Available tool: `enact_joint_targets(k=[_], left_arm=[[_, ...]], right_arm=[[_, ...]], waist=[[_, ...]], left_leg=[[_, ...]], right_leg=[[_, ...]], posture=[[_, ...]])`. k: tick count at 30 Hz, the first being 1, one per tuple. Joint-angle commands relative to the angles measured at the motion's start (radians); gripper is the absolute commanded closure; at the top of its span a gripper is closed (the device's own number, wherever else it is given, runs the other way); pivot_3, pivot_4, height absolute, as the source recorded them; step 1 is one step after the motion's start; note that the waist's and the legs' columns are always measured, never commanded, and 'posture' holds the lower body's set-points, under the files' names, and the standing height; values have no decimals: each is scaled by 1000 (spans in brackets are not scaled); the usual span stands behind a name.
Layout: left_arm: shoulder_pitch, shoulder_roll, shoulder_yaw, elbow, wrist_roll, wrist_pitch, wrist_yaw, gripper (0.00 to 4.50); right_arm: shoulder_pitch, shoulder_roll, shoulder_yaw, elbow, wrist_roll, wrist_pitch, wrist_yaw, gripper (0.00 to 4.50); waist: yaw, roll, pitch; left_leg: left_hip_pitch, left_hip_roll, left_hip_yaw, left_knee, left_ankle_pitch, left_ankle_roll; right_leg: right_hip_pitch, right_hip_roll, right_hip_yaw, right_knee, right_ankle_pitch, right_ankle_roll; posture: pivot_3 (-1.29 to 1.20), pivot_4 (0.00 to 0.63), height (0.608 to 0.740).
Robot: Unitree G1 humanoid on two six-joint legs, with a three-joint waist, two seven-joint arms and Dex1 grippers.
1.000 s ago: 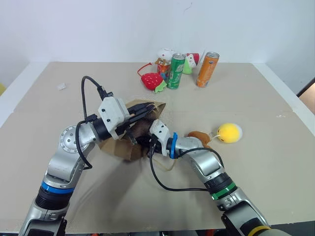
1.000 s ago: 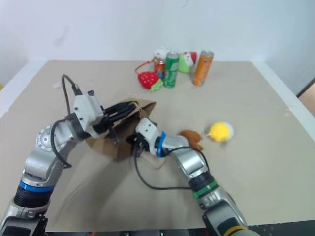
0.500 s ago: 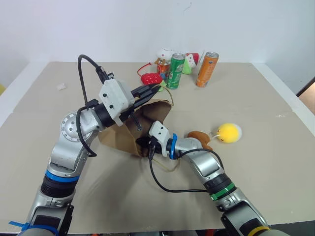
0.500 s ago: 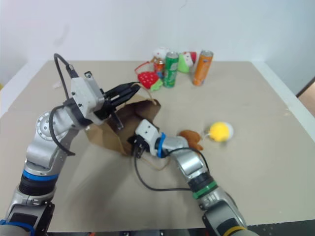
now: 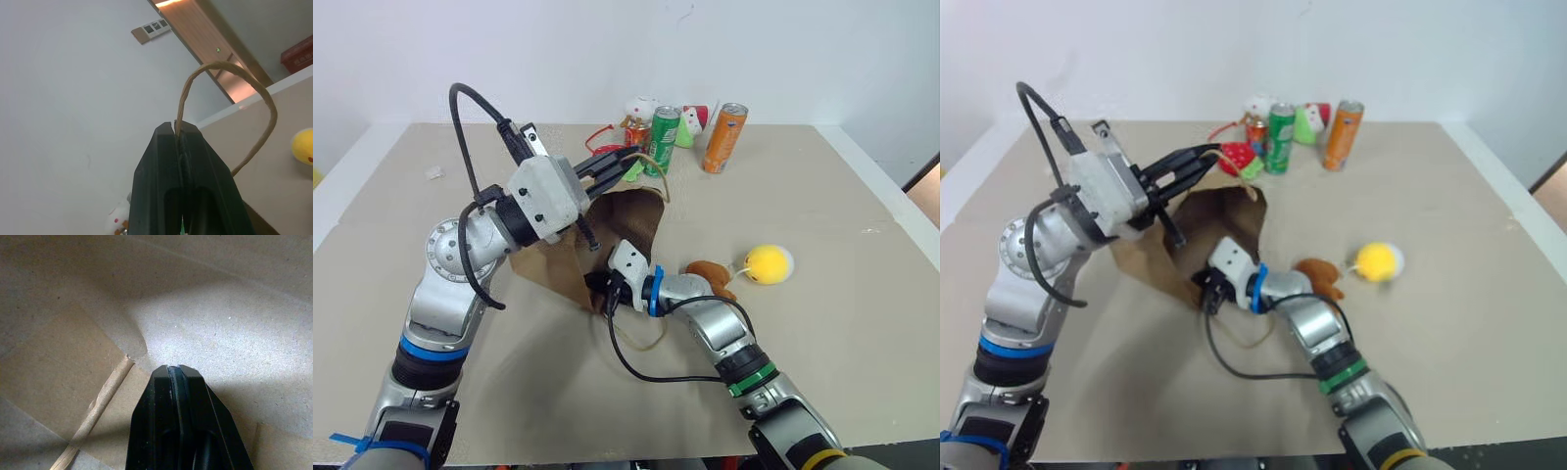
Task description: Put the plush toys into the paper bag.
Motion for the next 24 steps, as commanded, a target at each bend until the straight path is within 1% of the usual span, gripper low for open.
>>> enact_joint_targets(k=[1, 13, 19, 24], left_arm=[[-37, 4, 13, -24, 11, -35, 7, 4500], [-71, 15, -12, -16, 66, -137, -24, 4500], [-30, -3, 3, -6, 31, -59, -7, 4500], [16, -15, 47, 32, 9, 19, 40, 4500]], right_arm=[[-19, 9, -20, -2, -3, -17, 7, 4412], [-18, 8, -26, 8, -6, -25, 8, 4412], [-19, 4, -31, 5, -5, -24, 11, 4412], [-9, -4, -35, -8, -6, -21, 15, 4412]], waist=[[0, 0, 0], [0, 0, 0], [0, 0, 0], [-1, 0, 0]], left_leg=[[0, 0, 0, 0, 0, 0], [0, 0, 0, 0, 0, 0], [0, 0, 0, 0, 0, 0], [0, 1, 0, 0, 0, 0]], right_leg=[[0, 0, 0, 0, 0, 0], [0, 0, 0, 0, 0, 0], [0, 0, 0, 0, 0, 0], [0, 0, 0, 0, 0, 0]], posture=[[0, 150, 740], [0, 150, 740], [0, 150, 740], [0, 150, 740]])
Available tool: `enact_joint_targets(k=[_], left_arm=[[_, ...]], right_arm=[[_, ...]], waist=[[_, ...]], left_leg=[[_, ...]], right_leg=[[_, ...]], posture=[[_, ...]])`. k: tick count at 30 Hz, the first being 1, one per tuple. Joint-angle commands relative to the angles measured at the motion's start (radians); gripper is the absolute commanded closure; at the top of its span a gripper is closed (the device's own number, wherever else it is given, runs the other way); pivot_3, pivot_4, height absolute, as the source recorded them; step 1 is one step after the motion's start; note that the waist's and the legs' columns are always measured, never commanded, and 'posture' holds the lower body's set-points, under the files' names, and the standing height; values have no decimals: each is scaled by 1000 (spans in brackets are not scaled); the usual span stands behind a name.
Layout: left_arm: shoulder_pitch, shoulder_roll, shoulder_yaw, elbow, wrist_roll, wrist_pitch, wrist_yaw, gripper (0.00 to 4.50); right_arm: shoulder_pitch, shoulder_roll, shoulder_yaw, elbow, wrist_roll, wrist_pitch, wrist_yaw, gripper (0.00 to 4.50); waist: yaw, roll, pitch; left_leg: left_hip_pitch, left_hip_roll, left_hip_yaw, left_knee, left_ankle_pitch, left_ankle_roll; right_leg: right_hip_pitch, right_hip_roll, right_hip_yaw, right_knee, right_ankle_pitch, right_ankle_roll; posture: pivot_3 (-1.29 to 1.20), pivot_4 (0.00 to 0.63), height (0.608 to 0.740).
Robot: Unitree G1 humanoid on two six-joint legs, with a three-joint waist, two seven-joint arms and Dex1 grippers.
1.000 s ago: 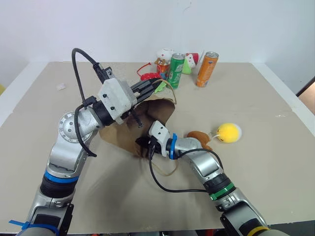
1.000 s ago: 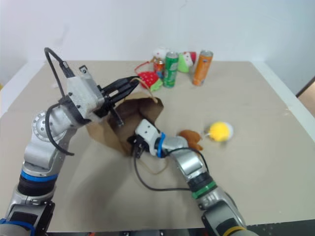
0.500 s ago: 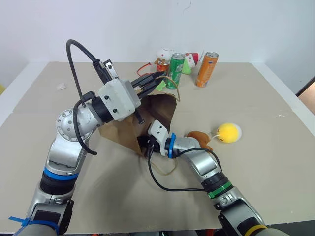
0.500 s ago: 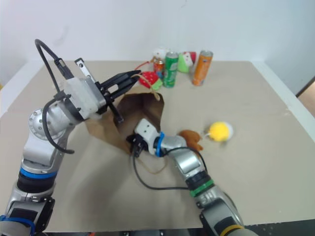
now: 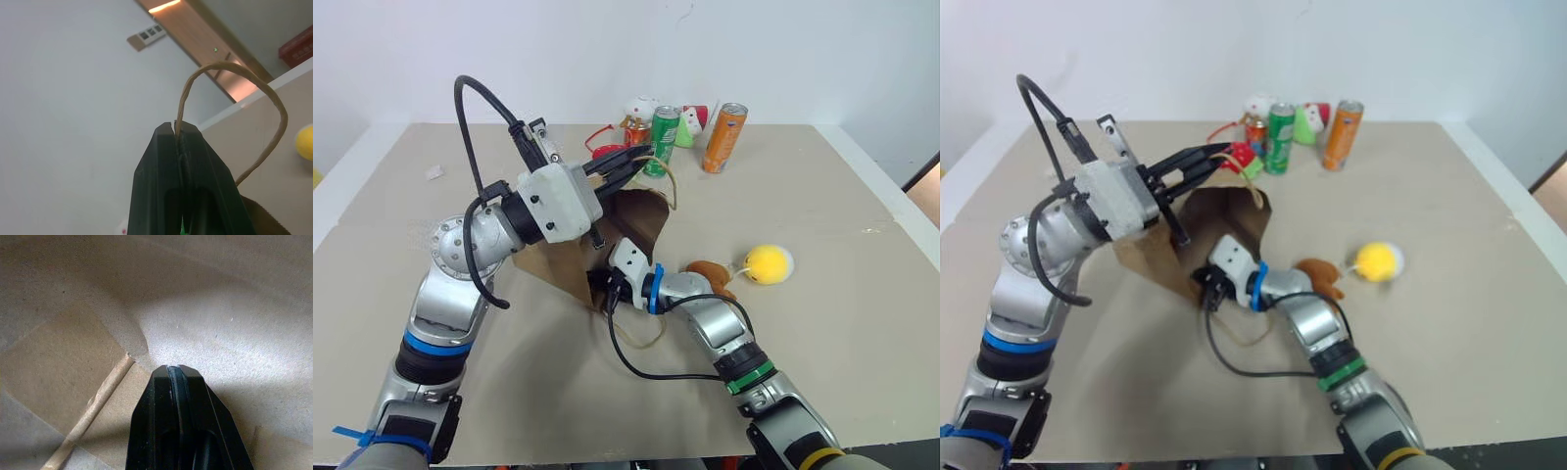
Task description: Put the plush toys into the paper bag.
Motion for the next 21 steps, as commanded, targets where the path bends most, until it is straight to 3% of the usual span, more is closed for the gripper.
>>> enact_joint_targets(k=[1, 9, 10, 15, 17, 18, 21], left_arm=[[29, -1, 55, 5, -25, 38, 36, 4500], [135, 14, 70, 22, -34, 36, 27, 4500], [143, 15, 70, 24, -33, 31, 25, 4500], [180, 14, 59, 10, -33, 19, 19, 4500], [190, 8, 49, -1, -37, 20, 18, 4500], [192, 4, 44, -6, -38, 21, 18, 4500], [189, -1, 31, -8, -37, 16, 13, 4500]], right_arm=[[-6, -2, -24, -25, 3, -3, 6, 4412], [1, -62, -99, -181, 81, 88, 48, 4412], [8, -75, -110, -211, 96, 108, 55, 3834], [54, -185, -181, -390, 174, 210, 101, 2383], [71, -227, -219, -452, 213, 259, 108, 1548], [79, -248, -242, -481, 233, 284, 109, 1386], [98, -308, -308, -541, 287, 340, 116, 109]], waist=[[0, 0, 0], [1, 0, 0], [1, 0, 0], [2, 0, 0], [2, 0, 0], [2, 0, 0], [2, 0, 0]], left_leg=[[0, 0, 0, 0, 0, 0], [0, 0, 0, 0, 0, 0], [0, -1, 0, 0, 0, 0], [0, -1, 0, 0, 0, 0], [0, -1, 0, 0, 0, 0], [-1, -1, 0, 0, 0, 0], [0, -1, 0, 0, 0, 0]], right_leg=[[0, 0, 0, 0, 0, 0], [0, -1, 0, 0, 0, 0], [0, -1, 0, 0, 0, 0], [0, -2, 0, 0, 0, 0], [0, -2, 0, 0, 0, 0], [0, -2, 0, 0, 0, 0], [0, -2, 0, 0, 0, 0]], posture=[[0, 150, 740], [0, 150, 740], [0, 150, 740], [0, 150, 740], [0, 150, 740], [0, 150, 740], [0, 150, 740]])
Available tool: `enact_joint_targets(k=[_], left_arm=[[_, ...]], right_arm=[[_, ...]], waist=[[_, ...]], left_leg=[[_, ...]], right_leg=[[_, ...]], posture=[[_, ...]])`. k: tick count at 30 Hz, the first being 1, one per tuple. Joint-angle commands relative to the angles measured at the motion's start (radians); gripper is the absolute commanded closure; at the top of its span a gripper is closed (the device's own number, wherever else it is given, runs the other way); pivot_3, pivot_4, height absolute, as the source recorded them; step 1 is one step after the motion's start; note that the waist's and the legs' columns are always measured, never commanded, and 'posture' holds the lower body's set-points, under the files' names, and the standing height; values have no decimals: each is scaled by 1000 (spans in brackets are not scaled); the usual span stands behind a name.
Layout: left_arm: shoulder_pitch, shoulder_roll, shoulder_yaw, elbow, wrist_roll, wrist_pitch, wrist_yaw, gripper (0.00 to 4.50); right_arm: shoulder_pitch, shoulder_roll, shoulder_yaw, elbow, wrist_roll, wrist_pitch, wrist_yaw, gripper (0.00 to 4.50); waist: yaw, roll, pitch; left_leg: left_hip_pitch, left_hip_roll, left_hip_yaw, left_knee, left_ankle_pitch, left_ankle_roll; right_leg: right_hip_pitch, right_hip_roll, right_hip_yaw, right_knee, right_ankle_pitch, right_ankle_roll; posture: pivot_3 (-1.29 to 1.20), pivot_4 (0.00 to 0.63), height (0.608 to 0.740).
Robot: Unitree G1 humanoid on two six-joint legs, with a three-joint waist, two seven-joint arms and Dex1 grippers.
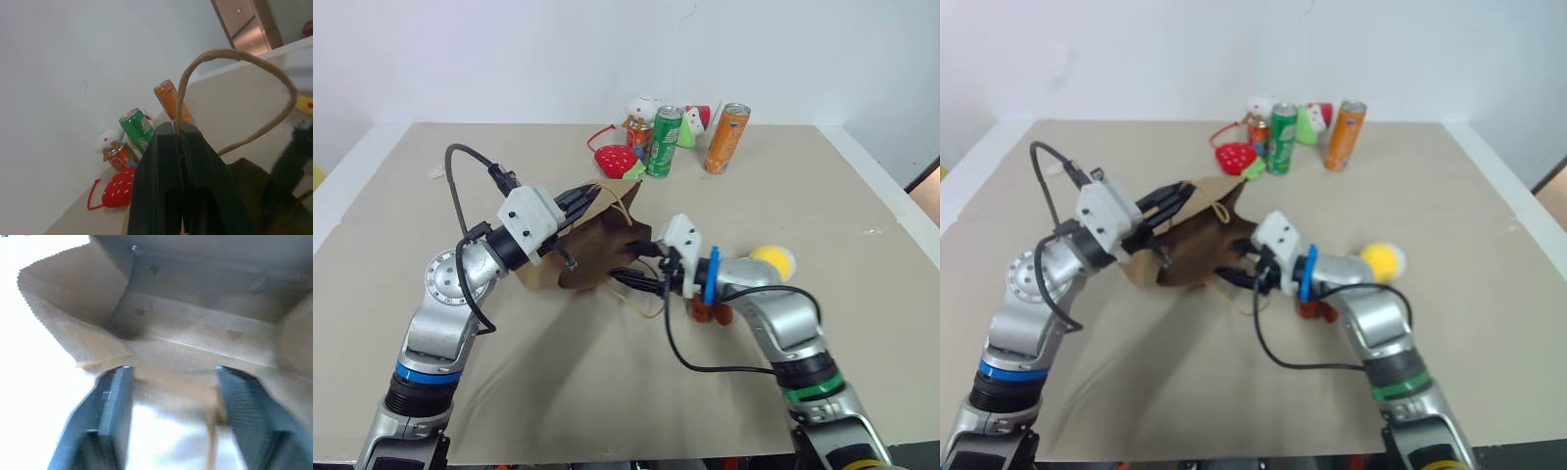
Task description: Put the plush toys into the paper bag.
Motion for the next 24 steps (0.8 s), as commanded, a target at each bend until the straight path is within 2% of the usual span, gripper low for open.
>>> enact_joint_targets(k=[1, 7, 11, 16, 21, 24], left_arm=[[-10, -6, -12, -39, -10, -24, -7, 4500], [-22, -2, -20, -46, -22, -29, -30, 4500], [-27, 4, -29, -65, -40, -24, -51, 4500], [-9, -6, -24, -89, -111, 45, -63, 4500], [-2, -3, -16, -104, -174, 129, -61, 4500], [-2, -9, -5, -113, -221, 185, -50, 4500]], right_arm=[[15, -84, -125, -116, 92, 75, 17, 109], [56, -290, -258, -74, 114, 93, 84, 109], [142, -386, -271, -60, 126, 87, 150, 109], [232, -393, -244, -23, 89, 48, 145, 109], [250, -364, -196, 24, 49, -2, 125, 109], [236, -348, -166, 69, 5, -70, 111, 856]], waist=[[0, 0, 0], [1, 1, 0], [2, 0, 0], [-1, 1, 1], [-1, 1, 1], [-1, 1, 1]], left_leg=[[0, 0, 0, 0, 0, 0], [0, -1, 0, 0, 0, 0], [-1, -1, 0, -1, -1, 1], [0, -1, 0, -1, -1, 2], [0, -1, 0, 0, -1, 2], [0, -1, 1, 0, -1, 1]], right_leg=[[0, 0, 0, 0, 0, 0], [0, -1, 0, -1, 0, 0], [0, -1, 0, -2, -1, 0], [0, 0, 1, -2, -1, 0], [0, 1, 0, -2, 0, 2], [1, 1, 0, -2, 0, 2]], posture=[[0, 150, 740], [0, 150, 740], [0, 150, 740], [0, 150, 740], [0, 150, 740], [0, 150, 740]])
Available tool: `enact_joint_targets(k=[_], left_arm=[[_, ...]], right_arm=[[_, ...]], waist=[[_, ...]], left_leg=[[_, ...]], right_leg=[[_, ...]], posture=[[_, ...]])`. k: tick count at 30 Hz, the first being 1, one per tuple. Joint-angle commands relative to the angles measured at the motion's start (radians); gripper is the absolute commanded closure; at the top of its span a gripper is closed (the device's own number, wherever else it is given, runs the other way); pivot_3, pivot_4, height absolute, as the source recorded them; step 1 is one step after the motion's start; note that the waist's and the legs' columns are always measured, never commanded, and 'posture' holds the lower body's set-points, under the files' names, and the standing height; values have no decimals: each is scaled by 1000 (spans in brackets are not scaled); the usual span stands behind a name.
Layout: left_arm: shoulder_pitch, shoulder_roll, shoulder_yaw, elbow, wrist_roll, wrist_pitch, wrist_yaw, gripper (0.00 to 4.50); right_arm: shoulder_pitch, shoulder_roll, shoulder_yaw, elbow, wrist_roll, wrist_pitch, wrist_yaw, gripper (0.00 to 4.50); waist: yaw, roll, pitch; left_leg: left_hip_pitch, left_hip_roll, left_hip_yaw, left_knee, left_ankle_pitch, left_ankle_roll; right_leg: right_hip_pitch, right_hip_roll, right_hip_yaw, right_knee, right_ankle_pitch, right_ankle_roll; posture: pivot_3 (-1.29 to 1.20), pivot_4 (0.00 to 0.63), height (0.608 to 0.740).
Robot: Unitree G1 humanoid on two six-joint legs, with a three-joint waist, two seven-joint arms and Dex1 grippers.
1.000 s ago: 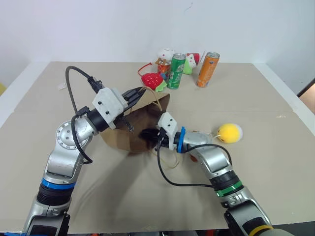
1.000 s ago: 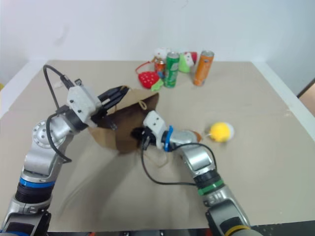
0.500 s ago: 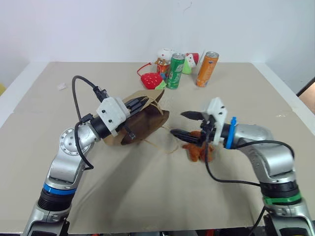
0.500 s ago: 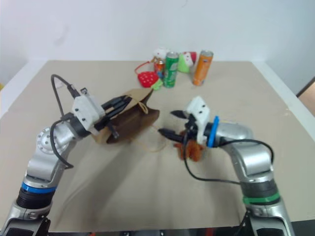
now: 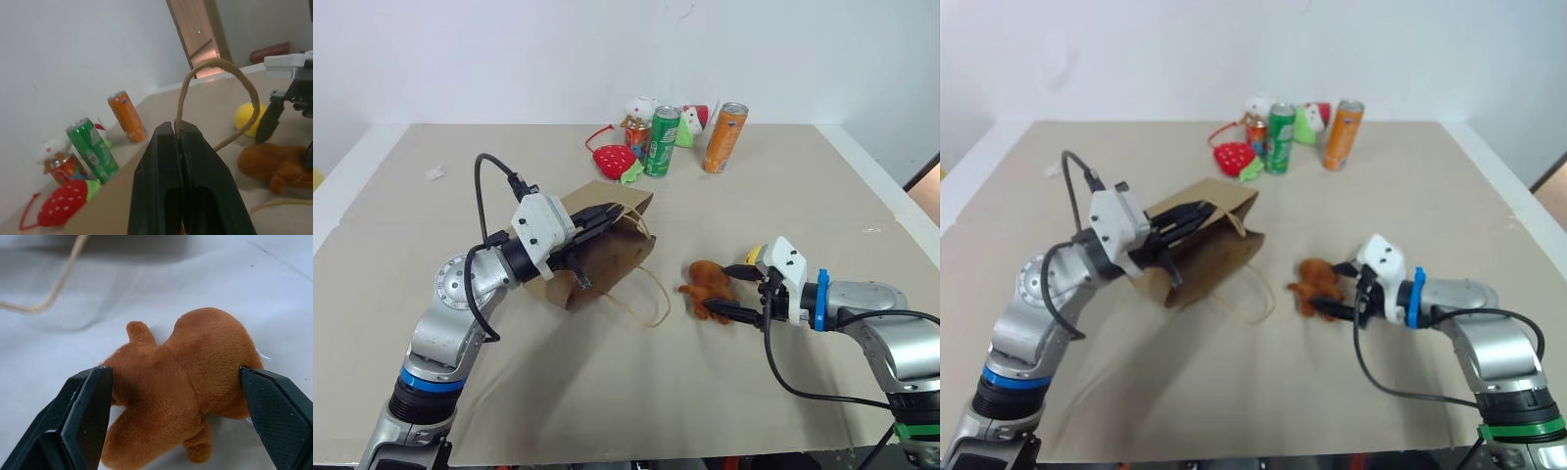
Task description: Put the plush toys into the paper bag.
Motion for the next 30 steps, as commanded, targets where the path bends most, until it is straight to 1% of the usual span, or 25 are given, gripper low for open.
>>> enact_joint_targets(k=[1, 2, 3, 4, 6, 8, 11, 15, 18, 21, 25, 28, 30], left_arm=[[-5, -8, 34, -45, -59, 52, 19, 4500], [-6, -10, 39, -47, -70, 70, 27, 4500], [-8, -12, 45, -48, -83, 88, 36, 4500], [-10, -14, 49, -49, -92, 102, 43, 4500], [-12, -18, 58, -55, -108, 128, 59, 4500], [-11, -22, 65, -63, -123, 148, 71, 4500], [-13, -36, 75, -74, -130, 167, 102, 4500], [-10, -39, 74, -81, -117, 169, 123, 4500], [-9, -41, 69, -82, -110, 171, 134, 4500], [-15, -42, 59, -81, -98, 164, 138, 4500], [-31, -52, 44, -82, -89, 155, 145, 4500], [-43, -67, 30, -91, -84, 155, 153, 4500], [-47, -75, 23, -99, -83, 160, 160, 4500]], right_arm=[[-14, 5, 25, 28, -36, -59, -2, 1152], [-15, 6, 33, 36, -45, -75, 1, 1601], [-15, 7, 37, 41, -50, -85, 6, 1758], [-16, 7, 40, 45, -52, -93, 8, 2097], [-19, 9, 39, 52, -61, -115, 4, 3170], [-32, 13, 27, 62, -64, -129, -6, 3748], [-87, 13, -31, 42, 27, -57, 12, 3748], [-169, 13, -89, -37, 199, 107, 39, 3748], [-236, 24, -91, -121, 336, 246, 37, 3748], [-290, 74, -57, -169, 390, 308, 0, 3748], [-352, 163, 66, -209, 379, 335, -39, 3748], [-407, 243, 148, -161, 312, 313, -83, 3748], [-427, 261, 209, -129, 254, 274, -84, 3748]], waist=[[0, 0, 0], [0, 0, 0], [0, 0, 0], [0, 0, 0], [0, 0, 0], [0, 0, 0], [0, 0, 0], [0, 0, 0], [0, 0, 0], [0, 0, 0], [1, 0, 0], [0, 0, 0], [1, 0, 0]], left_leg=[[0, 0, 0, 0, 0, 0], [0, 0, 0, 0, 0, 0], [0, 0, 0, 0, 0, 0], [0, 0, 0, 0, 0, 0], [0, 0, 0, 0, 0, 0], [1, 0, 0, 0, 0, 0], [1, 0, 0, 0, 0, 0], [1, 0, 0, 0, 1, 0], [0, 0, -1, 0, 1, 0], [0, 0, 0, 0, 1, 0], [-1, 0, -2, -1, 1, 0], [-1, 0, -2, 0, 1, 0], [-1, 0, -2, 0, 1, 0]], right_leg=[[0, 0, 0, 0, 0, 0], [0, 0, 0, 0, 0, 0], [0, 0, 0, 0, 0, 0], [0, 0, 0, 0, 0, 0], [0, 0, 0, 0, 0, 0], [1, 0, 0, 0, 0, 0], [1, 1, 0, 0, 0, 0], [1, 1, 1, 0, 1, 1], [1, 0, 1, 0, 1, 0], [0, 0, 1, 0, 1, 0], [0, 0, 0, 0, 0, -1], [0, 0, 0, 0, 0, -1], [0, 0, 0, 0, 0, -1]], posture=[[0, 150, 740], [0, 150, 740], [0, 150, 740], [0, 150, 740], [0, 150, 740], [0, 150, 740], [0, 150, 740], [0, 150, 740], [0, 150, 740], [0, 150, 740], [0, 150, 740], [0, 150, 740], [0, 150, 740]])
